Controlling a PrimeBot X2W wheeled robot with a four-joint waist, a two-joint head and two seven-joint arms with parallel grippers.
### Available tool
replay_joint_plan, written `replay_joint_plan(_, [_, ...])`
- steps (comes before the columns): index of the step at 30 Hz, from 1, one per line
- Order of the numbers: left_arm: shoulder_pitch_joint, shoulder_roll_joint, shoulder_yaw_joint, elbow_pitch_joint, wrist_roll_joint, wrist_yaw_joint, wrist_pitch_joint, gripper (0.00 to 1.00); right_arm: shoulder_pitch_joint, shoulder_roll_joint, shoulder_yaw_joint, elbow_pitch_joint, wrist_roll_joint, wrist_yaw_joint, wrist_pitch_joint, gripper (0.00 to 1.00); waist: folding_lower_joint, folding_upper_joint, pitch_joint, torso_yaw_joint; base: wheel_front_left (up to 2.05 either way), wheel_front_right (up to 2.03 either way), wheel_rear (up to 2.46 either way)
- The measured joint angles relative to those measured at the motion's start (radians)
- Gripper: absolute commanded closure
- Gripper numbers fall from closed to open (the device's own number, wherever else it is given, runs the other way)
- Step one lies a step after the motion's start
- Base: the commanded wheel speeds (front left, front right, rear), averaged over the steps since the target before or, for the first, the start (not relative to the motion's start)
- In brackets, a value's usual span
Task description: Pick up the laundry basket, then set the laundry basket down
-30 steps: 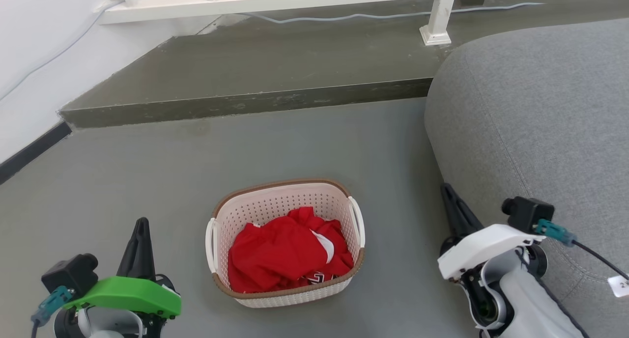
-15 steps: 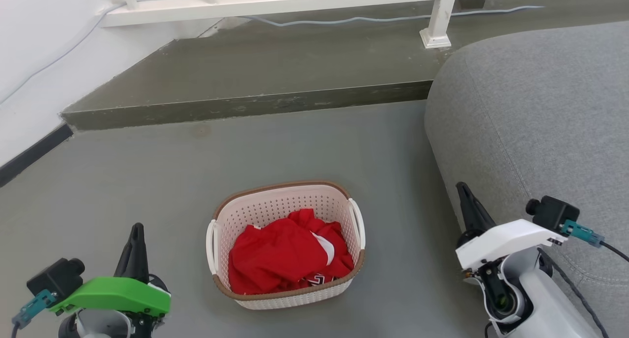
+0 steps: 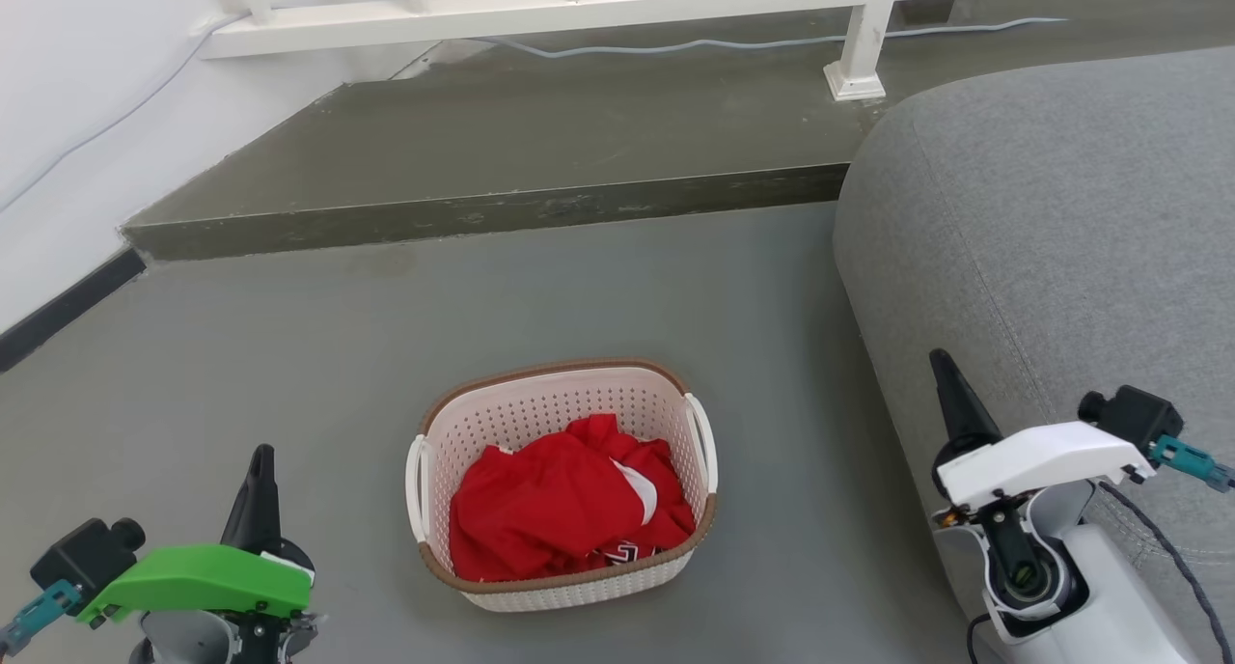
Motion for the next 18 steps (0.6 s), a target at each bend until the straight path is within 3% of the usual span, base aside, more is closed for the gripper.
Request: replay_joint_plan(18, [-0.007,-0.002,0.032,0.008,-0.221,-0.01,0.062,1.0,0.018,0.009,-0.101,-0.014,0.211,0.027,0.06,1.0,0.0,0.0,-0.009,0.001,0.0,0.0,0.0])
